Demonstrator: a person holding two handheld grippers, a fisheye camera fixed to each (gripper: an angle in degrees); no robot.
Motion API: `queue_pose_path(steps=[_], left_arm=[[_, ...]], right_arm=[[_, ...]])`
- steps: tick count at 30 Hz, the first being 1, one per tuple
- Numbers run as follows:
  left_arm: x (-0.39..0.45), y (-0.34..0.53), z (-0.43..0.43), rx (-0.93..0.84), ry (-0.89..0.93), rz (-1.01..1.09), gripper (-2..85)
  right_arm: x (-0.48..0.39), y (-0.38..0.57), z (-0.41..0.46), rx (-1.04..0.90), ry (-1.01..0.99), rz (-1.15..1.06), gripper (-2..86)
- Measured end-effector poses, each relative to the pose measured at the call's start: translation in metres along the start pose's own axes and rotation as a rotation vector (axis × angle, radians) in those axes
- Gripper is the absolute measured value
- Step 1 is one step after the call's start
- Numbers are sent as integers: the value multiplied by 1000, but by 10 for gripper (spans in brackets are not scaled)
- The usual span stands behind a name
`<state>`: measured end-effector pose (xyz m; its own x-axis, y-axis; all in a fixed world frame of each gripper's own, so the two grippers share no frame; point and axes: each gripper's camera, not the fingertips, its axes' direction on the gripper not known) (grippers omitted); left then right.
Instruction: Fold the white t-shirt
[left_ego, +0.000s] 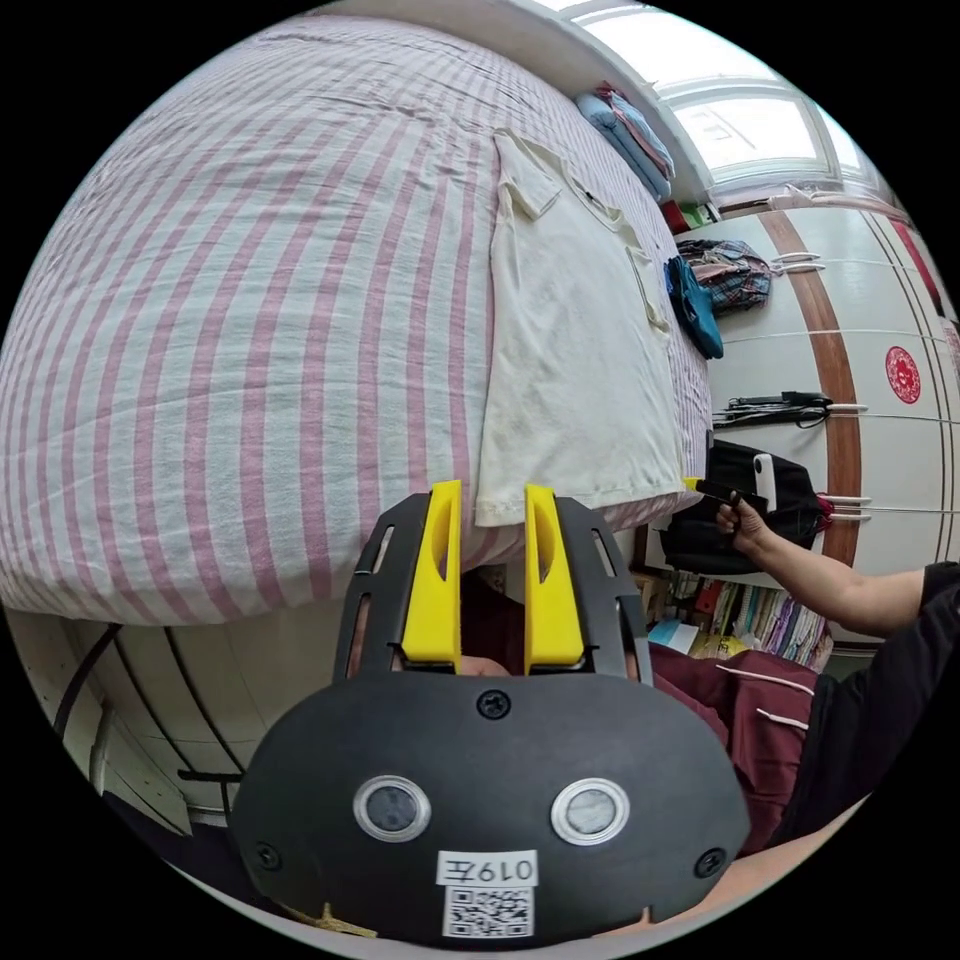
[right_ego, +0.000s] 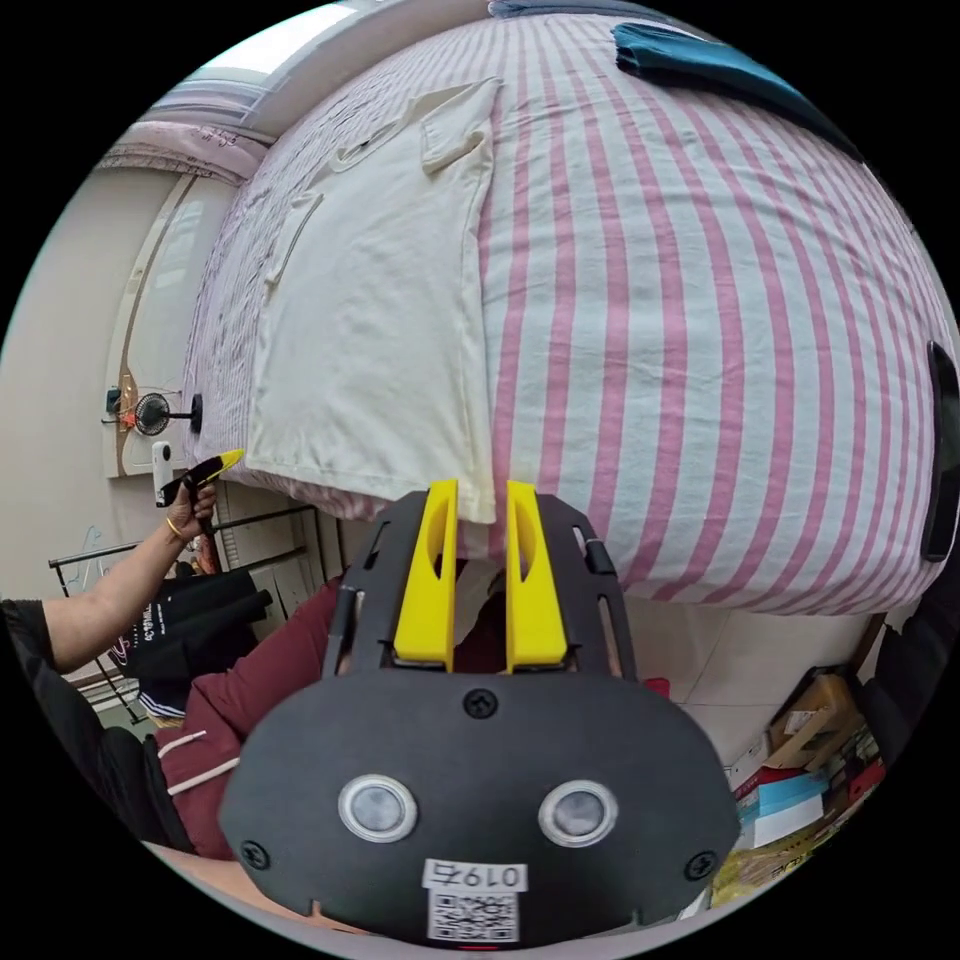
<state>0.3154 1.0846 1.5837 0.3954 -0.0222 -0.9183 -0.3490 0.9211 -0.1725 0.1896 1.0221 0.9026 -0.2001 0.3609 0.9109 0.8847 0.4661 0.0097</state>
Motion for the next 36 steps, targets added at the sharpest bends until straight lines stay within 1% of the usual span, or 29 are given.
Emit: queue_pose_path(steps=[5, 12, 14, 15, 19, 22, 26, 29, 32, 36], left_arm=[[-23, -22, 15, -88, 59, 16, 81], [-48, -42, 15, -74, 113, -23, 73], [-58, -47, 16, -64, 221, -56, 70], [-60, -49, 18, -69, 243, -63, 69], [-62, -64, 28, -136, 221, -43, 64], [-66, -74, 27, -147, 216, -37, 60], [-75, -82, 28, -140, 260, -69, 47], [-78, -87, 31, -134, 324, -88, 30], [-76, -92, 32, -143, 300, -74, 22], [-80, -96, 27, -132, 323, -94, 18]], right_arm=[[26, -12, -2, -28, -70, 9, 81], [56, -29, -7, -77, -145, -24, 83], [64, -33, -7, -88, -167, -28, 82], [69, -35, -7, -92, -194, -29, 82], [83, -42, -7, -104, -243, -26, 82], [95, -46, -9, -101, -277, -13, 81], [110, -47, -11, -72, -346, 41, 77], [114, -48, -12, -49, -388, 59, 63], [113, -50, -12, -64, -385, 51, 48], [123, -49, -22, -2, -430, 111, 15]])
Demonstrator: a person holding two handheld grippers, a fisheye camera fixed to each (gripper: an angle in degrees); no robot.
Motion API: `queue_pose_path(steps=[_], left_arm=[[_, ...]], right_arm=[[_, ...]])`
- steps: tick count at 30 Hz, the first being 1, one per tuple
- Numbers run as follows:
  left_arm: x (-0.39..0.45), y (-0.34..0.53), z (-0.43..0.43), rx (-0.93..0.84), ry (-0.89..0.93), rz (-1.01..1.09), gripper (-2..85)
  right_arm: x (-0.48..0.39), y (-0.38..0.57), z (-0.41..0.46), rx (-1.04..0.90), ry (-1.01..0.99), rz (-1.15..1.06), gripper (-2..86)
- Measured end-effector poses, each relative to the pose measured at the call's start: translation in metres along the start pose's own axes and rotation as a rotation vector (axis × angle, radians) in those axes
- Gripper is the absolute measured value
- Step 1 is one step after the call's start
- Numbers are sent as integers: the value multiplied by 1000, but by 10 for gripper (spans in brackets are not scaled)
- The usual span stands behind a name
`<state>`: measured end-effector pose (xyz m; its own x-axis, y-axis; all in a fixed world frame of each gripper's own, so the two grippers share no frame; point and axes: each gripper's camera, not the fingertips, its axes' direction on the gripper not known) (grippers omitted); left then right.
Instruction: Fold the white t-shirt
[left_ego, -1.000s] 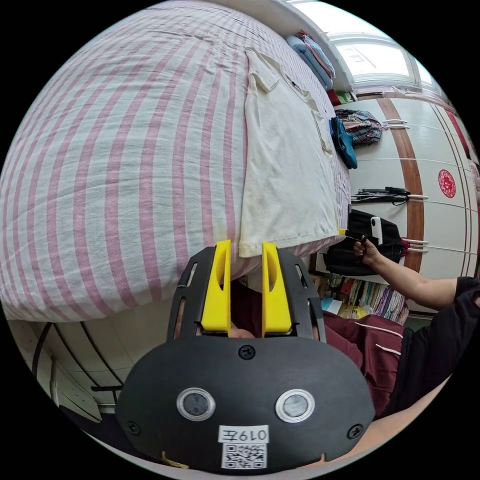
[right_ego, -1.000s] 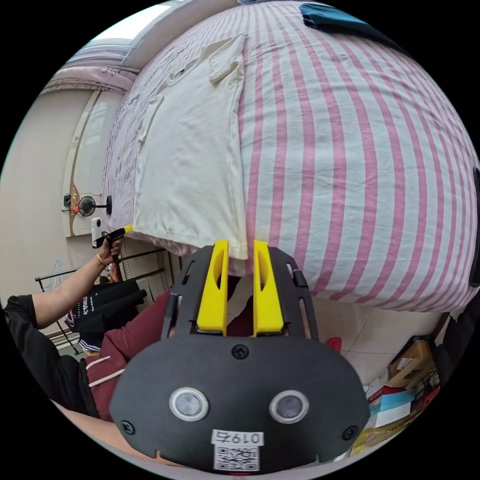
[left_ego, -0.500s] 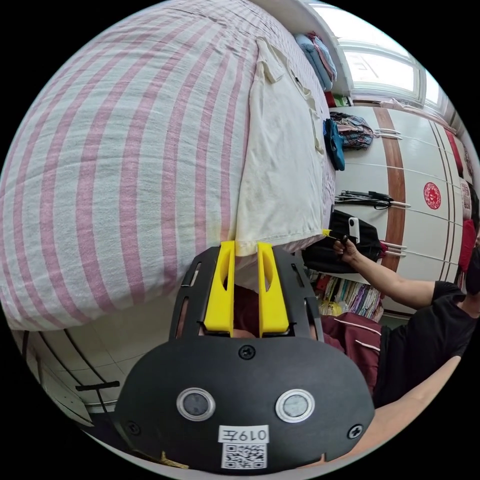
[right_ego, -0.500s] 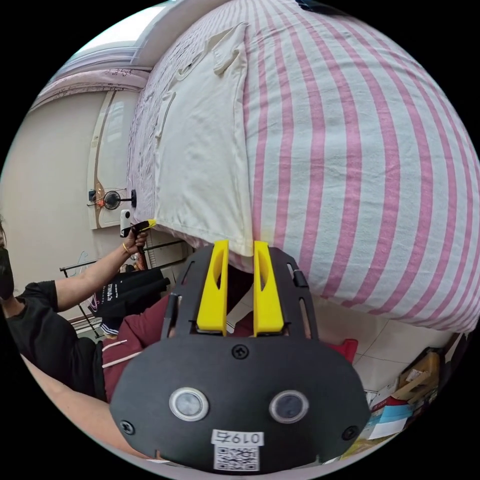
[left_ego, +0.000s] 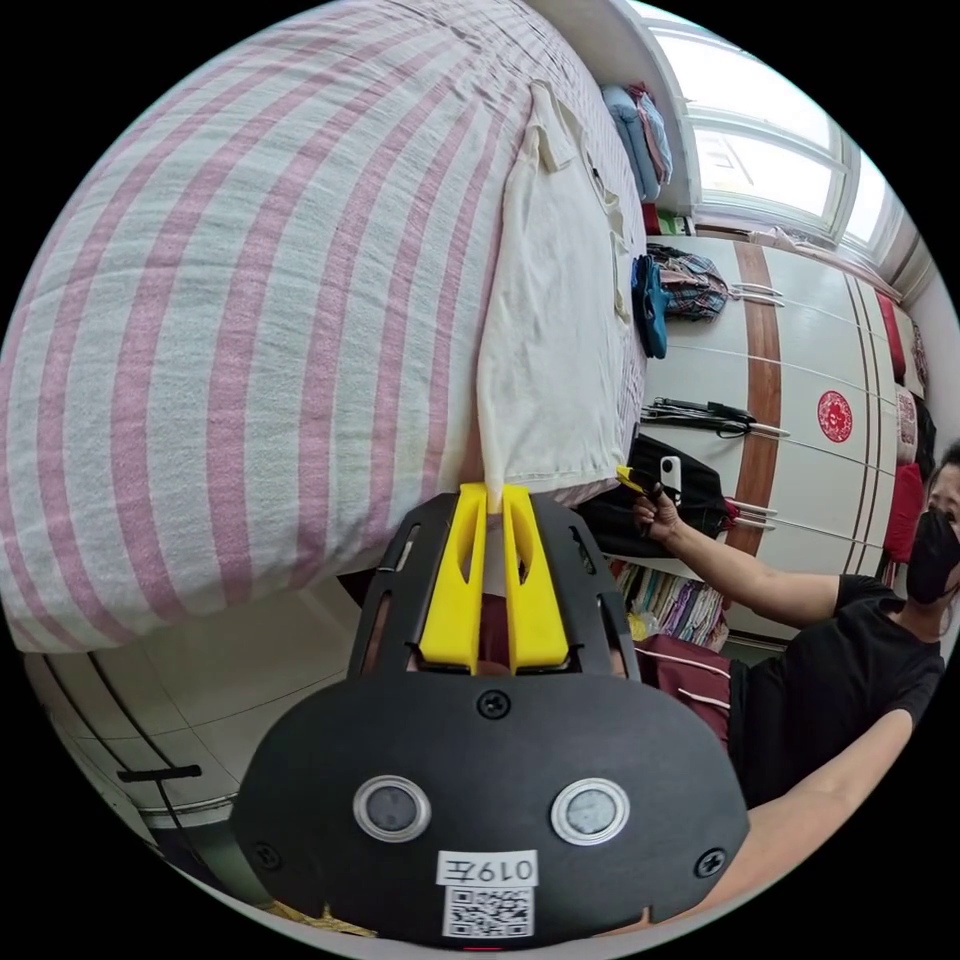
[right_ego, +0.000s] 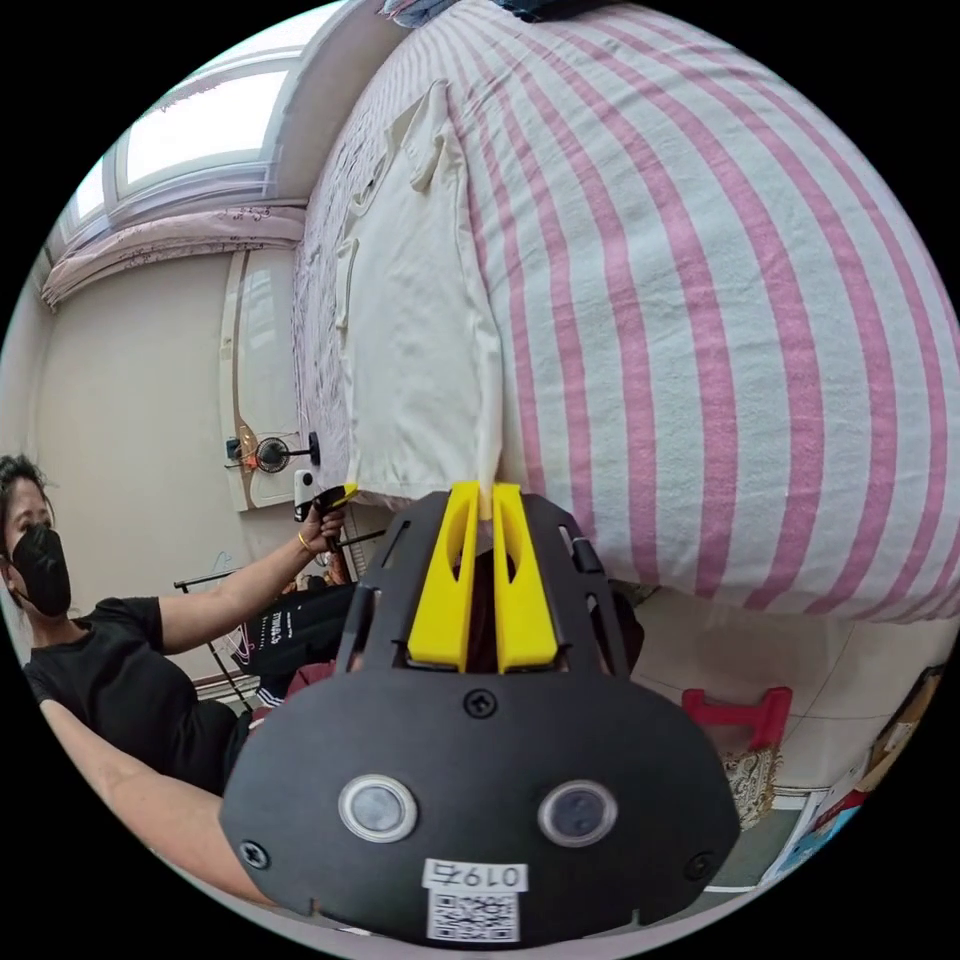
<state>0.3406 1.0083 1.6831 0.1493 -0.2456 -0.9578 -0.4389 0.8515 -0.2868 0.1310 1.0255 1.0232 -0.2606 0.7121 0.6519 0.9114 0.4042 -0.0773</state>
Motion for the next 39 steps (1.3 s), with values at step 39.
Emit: queue_pose_path(steps=[39], left_arm=[[89, -76, -111, -106, 282, -16, 19]], right_arm=[[-77, -46, -141, -57, -229, 301, 1]])
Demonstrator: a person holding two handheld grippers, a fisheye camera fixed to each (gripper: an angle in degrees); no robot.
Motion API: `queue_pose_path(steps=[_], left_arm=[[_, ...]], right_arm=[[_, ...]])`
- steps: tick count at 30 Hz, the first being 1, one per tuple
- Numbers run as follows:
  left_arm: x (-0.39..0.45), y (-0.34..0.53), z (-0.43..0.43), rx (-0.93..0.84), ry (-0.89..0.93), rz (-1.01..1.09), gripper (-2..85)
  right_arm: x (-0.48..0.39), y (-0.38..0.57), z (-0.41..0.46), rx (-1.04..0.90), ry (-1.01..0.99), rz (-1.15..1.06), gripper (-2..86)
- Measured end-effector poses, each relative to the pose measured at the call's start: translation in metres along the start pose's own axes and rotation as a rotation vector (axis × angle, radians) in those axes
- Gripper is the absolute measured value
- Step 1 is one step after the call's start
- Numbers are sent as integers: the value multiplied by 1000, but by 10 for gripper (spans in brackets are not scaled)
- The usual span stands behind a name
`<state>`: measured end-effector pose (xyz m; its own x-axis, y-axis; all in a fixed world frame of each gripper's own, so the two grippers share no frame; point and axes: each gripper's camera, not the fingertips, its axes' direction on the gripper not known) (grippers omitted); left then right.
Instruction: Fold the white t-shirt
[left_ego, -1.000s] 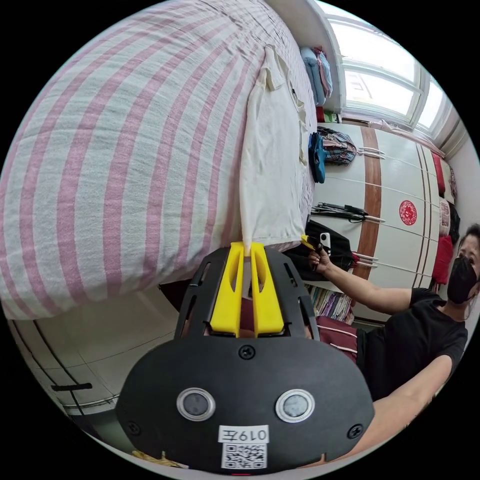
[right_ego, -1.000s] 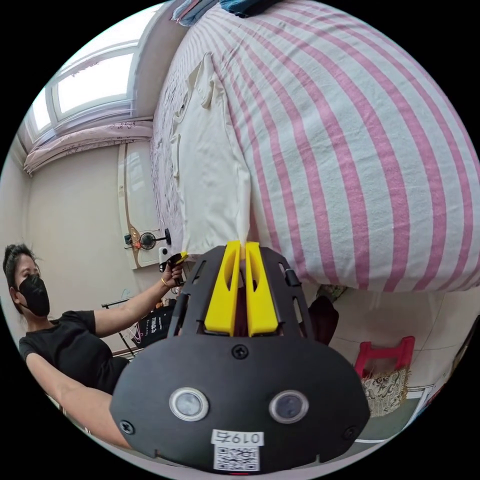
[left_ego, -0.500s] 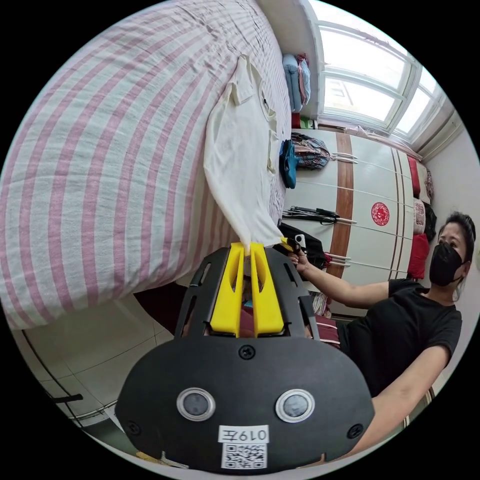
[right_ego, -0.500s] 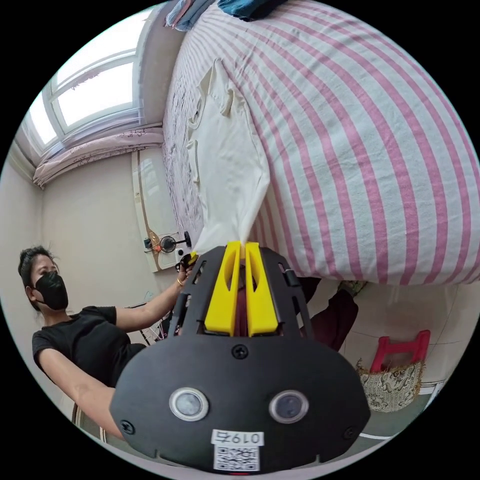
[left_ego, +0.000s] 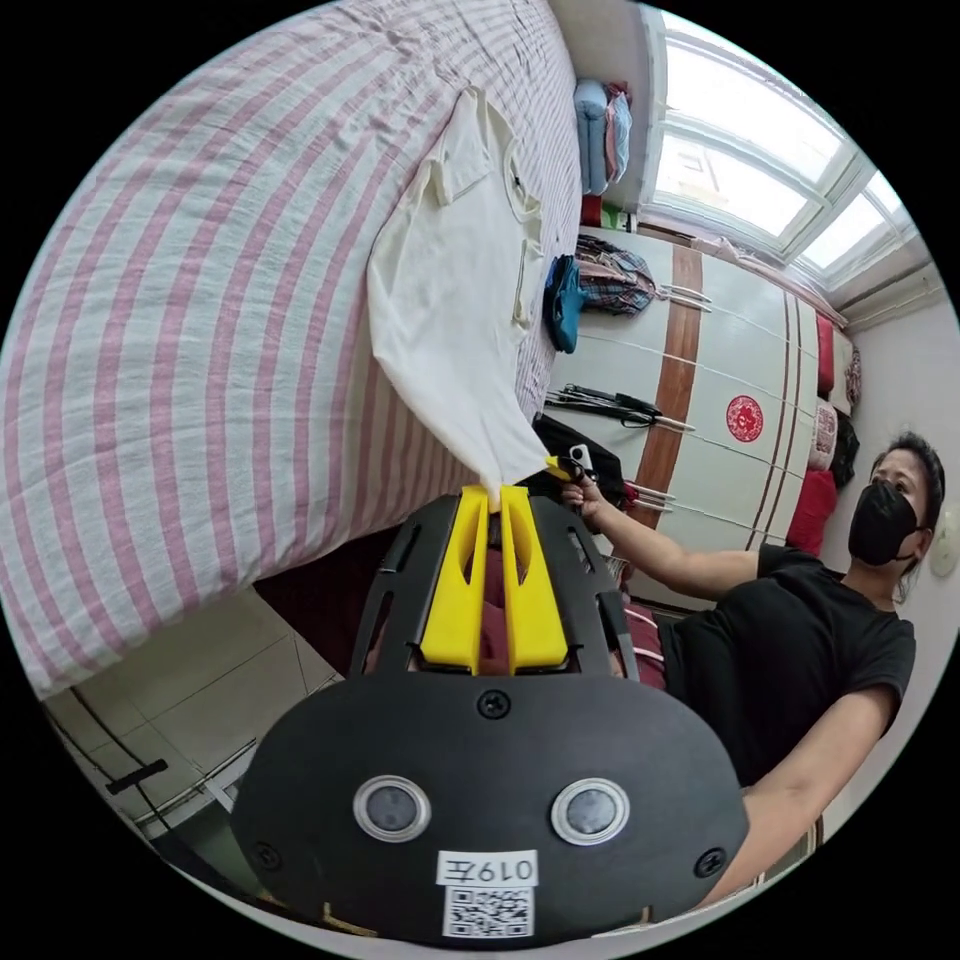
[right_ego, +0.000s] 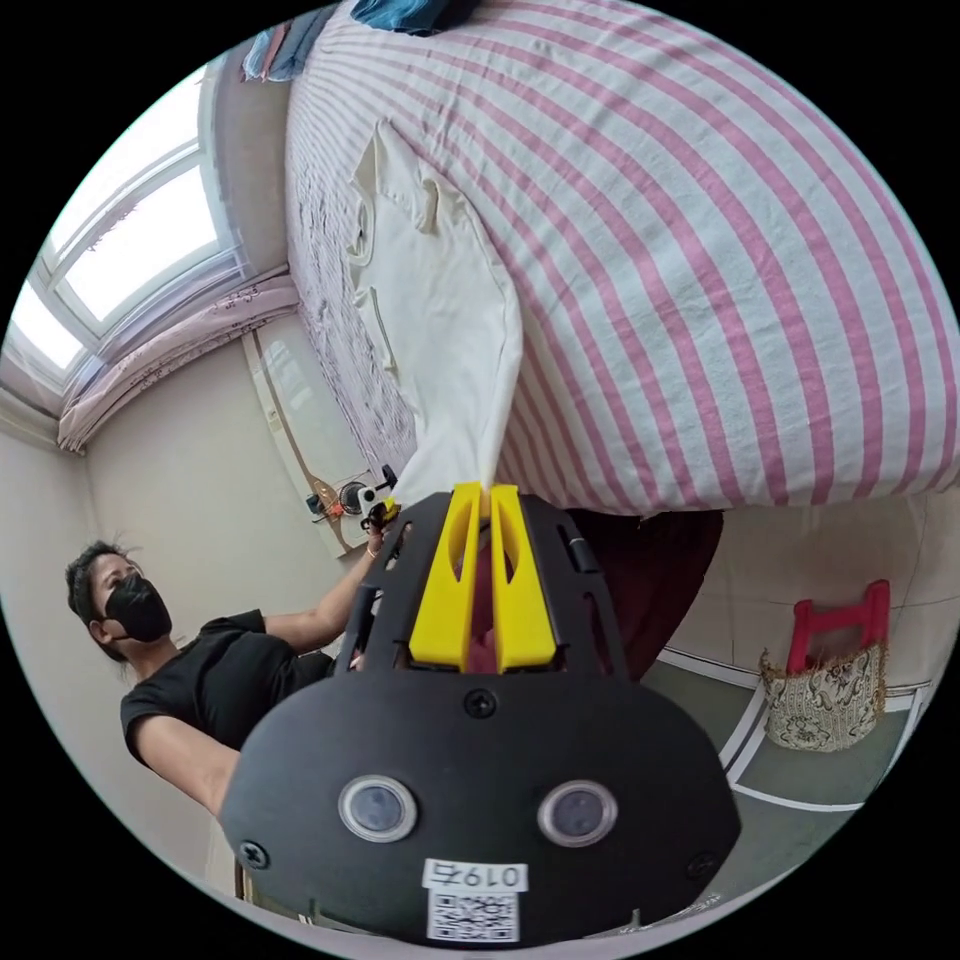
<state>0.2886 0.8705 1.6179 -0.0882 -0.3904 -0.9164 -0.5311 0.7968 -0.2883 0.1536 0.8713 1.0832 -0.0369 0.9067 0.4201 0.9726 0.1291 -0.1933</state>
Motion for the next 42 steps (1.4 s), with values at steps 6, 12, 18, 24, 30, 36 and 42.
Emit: queue_pose_path(steps=[6, 12, 18, 24, 30, 36, 42], left_arm=[[13, 1, 1, 15, 17, -70, 20], [56, -22, -16, 145, 91, -4, 21], [102, -74, -43, 369, 211, 69, 22], [132, -150, -54, 482, 254, 39, 22], [144, -215, -60, 553, 280, -69, 21], [141, -258, -56, 580, 325, -267, 19], [164, -278, -60, 579, 301, -317, 20]], right_arm=[[-14, -2, -11, 3, -64, 4, 1], [-55, -18, -38, 111, -261, -75, 1], [-109, -62, -69, 230, -449, -96, 2], [-162, -135, -83, 266, -460, -100, 0], [-195, -202, -87, 295, -453, -35, 0], [-212, -244, -84, 306, -452, 87, 0], [-242, -259, -83, 314, -446, 111, 1]])
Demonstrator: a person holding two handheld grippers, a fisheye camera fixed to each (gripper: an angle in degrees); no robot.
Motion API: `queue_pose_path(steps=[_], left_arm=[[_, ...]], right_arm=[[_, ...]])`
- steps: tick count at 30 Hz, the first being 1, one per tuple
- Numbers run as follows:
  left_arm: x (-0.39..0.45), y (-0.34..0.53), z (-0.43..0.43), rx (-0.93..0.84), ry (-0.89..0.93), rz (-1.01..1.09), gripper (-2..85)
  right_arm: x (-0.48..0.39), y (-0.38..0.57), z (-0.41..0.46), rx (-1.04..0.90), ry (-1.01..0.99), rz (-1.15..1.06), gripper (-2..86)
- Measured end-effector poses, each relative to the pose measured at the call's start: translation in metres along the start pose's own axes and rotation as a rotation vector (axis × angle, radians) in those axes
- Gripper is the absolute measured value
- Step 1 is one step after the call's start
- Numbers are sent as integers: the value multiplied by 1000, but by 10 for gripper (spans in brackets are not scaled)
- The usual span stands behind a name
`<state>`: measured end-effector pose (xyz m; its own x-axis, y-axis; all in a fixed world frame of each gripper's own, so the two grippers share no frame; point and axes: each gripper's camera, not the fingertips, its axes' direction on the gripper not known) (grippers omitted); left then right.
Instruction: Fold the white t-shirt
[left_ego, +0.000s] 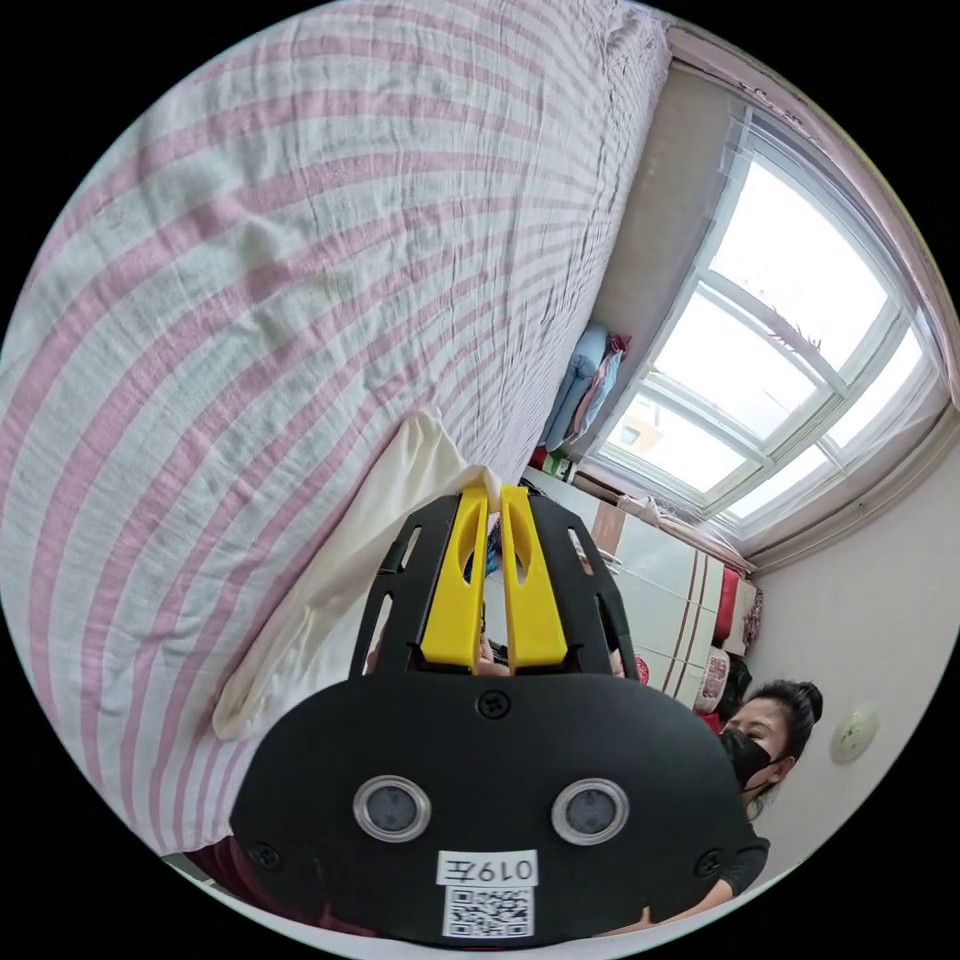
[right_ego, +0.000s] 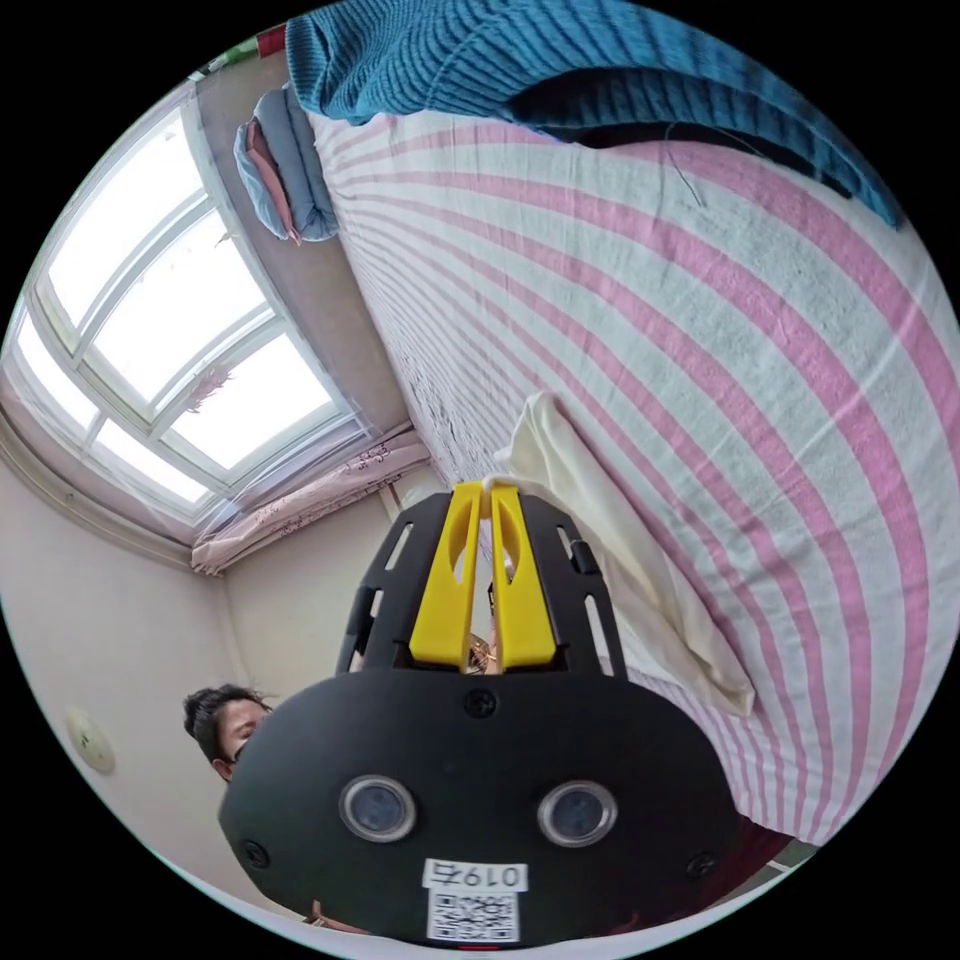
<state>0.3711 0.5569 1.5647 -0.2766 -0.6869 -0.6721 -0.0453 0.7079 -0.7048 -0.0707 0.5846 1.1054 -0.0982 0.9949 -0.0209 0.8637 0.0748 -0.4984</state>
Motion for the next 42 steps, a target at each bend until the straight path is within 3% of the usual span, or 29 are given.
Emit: queue_pose_path(steps=[9, 16, 32, 35, 37, 42], left_arm=[[22, -1, 20, 51, 66, -125, 25], [47, 6, 31, 79, 17, -149, 28], [105, 38, 55, 109, -58, -59, 66], [109, 42, 63, 74, 83, -69, 99], [120, 47, 63, 74, 78, -32, 95], [188, 68, 75, -20, -240, 272, 97]], right_arm=[[-24, 0, 25, 68, -24, 48, 2], [-46, 8, 48, 96, -6, 51, 2], [-86, 50, 103, 170, -16, 2, -4], [-106, 61, 122, 108, 17, -89, -3], [-131, 76, 142, 36, 130, -242, -3], [-194, 139, 198, -36, 529, -737, 4]])
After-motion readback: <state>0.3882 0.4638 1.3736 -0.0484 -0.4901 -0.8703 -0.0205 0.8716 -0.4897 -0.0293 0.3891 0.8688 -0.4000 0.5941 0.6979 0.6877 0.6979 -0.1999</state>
